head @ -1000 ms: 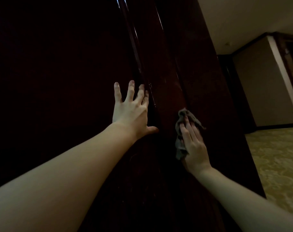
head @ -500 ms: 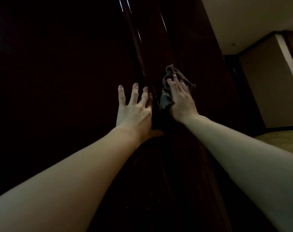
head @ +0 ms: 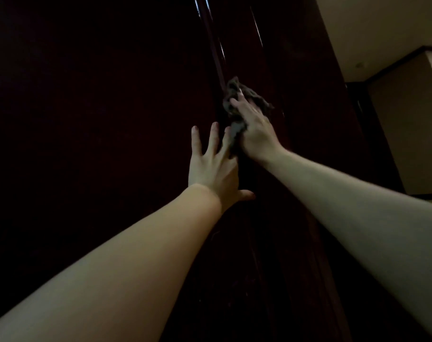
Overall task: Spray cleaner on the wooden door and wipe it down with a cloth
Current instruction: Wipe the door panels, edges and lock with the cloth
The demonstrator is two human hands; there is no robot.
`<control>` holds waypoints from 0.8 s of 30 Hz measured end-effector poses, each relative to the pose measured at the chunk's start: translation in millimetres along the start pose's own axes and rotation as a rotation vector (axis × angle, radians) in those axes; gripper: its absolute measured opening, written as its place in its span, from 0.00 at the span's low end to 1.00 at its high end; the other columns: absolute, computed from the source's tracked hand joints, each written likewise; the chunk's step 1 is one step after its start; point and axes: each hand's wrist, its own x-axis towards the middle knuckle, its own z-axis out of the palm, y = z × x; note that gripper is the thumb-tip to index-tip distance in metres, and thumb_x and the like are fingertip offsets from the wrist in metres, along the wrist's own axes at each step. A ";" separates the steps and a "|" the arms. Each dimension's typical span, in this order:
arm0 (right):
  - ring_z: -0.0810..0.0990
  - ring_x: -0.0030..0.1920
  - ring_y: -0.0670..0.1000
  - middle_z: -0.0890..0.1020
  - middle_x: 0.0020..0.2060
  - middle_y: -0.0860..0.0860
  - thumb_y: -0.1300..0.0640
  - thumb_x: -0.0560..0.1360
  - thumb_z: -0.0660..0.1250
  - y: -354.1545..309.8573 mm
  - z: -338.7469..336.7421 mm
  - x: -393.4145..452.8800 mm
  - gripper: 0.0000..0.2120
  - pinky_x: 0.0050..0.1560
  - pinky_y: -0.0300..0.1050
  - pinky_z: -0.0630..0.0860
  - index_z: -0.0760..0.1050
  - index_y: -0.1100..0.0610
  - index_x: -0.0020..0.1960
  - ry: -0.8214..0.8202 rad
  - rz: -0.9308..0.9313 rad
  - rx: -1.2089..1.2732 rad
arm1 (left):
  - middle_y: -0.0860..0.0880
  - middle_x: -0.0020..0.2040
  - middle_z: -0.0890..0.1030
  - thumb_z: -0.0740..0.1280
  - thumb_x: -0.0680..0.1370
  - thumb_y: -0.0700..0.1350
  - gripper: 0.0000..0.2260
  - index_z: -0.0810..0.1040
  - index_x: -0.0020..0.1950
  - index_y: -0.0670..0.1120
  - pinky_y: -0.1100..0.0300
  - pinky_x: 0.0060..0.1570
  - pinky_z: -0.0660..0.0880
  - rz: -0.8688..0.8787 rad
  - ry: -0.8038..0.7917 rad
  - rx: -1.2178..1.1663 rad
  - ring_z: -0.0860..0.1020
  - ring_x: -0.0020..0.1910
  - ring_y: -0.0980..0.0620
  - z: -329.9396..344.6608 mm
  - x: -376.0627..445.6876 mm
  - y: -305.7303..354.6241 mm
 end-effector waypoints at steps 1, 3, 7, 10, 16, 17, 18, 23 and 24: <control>0.52 0.78 0.53 0.58 0.78 0.50 0.60 0.82 0.54 -11.5 1.6 9.0 0.21 0.76 0.47 0.48 0.64 0.55 0.75 -0.013 -0.016 0.014 | 0.42 0.78 0.40 0.58 0.68 0.76 0.52 0.37 0.78 0.49 0.33 0.68 0.33 0.003 0.019 0.002 0.36 0.75 0.37 0.7 -1.1 0.0; 0.52 0.78 0.53 0.60 0.77 0.50 0.62 0.81 0.54 -20.1 7.1 10.4 0.21 0.76 0.47 0.48 0.66 0.56 0.74 -0.018 -0.028 -0.001 | 0.42 0.79 0.43 0.58 0.67 0.76 0.51 0.41 0.79 0.48 0.34 0.69 0.35 -0.003 0.041 0.010 0.38 0.76 0.38 2.4 -1.5 0.5; 0.58 0.77 0.55 0.67 0.74 0.53 0.60 0.80 0.54 -6.6 16.2 -32.1 0.20 0.76 0.52 0.54 0.72 0.59 0.69 0.058 -0.034 -0.015 | 0.43 0.79 0.47 0.55 0.71 0.74 0.46 0.47 0.79 0.49 0.36 0.71 0.36 0.085 0.025 0.026 0.39 0.76 0.38 -1.4 -8.4 -5.1; 0.59 0.76 0.58 0.68 0.73 0.54 0.54 0.79 0.53 4.3 24.5 -75.9 0.22 0.74 0.59 0.59 0.72 0.59 0.69 0.033 -0.050 -0.069 | 0.42 0.78 0.52 0.52 0.76 0.69 0.35 0.57 0.77 0.49 0.38 0.72 0.45 0.292 0.020 0.040 0.47 0.77 0.38 0.2 -41.1 -14.4; 0.58 0.75 0.55 0.68 0.73 0.55 0.55 0.76 0.54 34.0 43.8 -211.4 0.22 0.71 0.60 0.63 0.68 0.57 0.69 -0.013 -0.048 -0.177 | 0.39 0.66 0.73 0.62 0.72 0.65 0.31 0.75 0.65 0.45 0.40 0.63 0.66 0.271 0.095 -0.042 0.69 0.68 0.38 9.0 -119.2 -37.6; 0.57 0.76 0.55 0.66 0.74 0.53 0.56 0.76 0.56 41.4 45.7 -233.4 0.22 0.71 0.61 0.63 0.67 0.57 0.70 -0.032 -0.047 -0.206 | 0.39 0.66 0.73 0.63 0.72 0.66 0.32 0.75 0.66 0.45 0.39 0.64 0.66 0.266 0.091 -0.037 0.69 0.68 0.38 12.5 -126.5 -41.1; 0.56 0.76 0.55 0.63 0.74 0.52 0.56 0.75 0.58 41.8 48.5 -255.4 0.23 0.71 0.61 0.63 0.65 0.56 0.70 -0.058 -0.048 -0.230 | 0.39 0.66 0.73 0.63 0.71 0.67 0.33 0.74 0.66 0.44 0.39 0.65 0.65 0.250 0.074 -0.032 0.69 0.68 0.38 12.1 -140.3 -45.9; 0.49 0.77 0.56 0.55 0.76 0.49 0.68 0.75 0.62 20.1 50.1 -257.3 0.29 0.74 0.56 0.53 0.61 0.56 0.74 -0.059 0.104 -0.140 | 0.39 0.68 0.70 0.63 0.68 0.70 0.39 0.71 0.68 0.43 0.39 0.67 0.63 0.141 0.023 -0.020 0.66 0.70 0.38 5.1 -178.1 -66.8; 0.49 0.77 0.57 0.55 0.76 0.51 0.69 0.75 0.60 7.7 51.5 -238.6 0.29 0.75 0.54 0.51 0.61 0.58 0.75 -0.042 0.112 -0.120 | 0.38 0.69 0.70 0.62 0.68 0.71 0.40 0.71 0.69 0.43 0.40 0.68 0.63 0.114 0.025 -0.016 0.65 0.70 0.38 3.4 -183.4 -72.3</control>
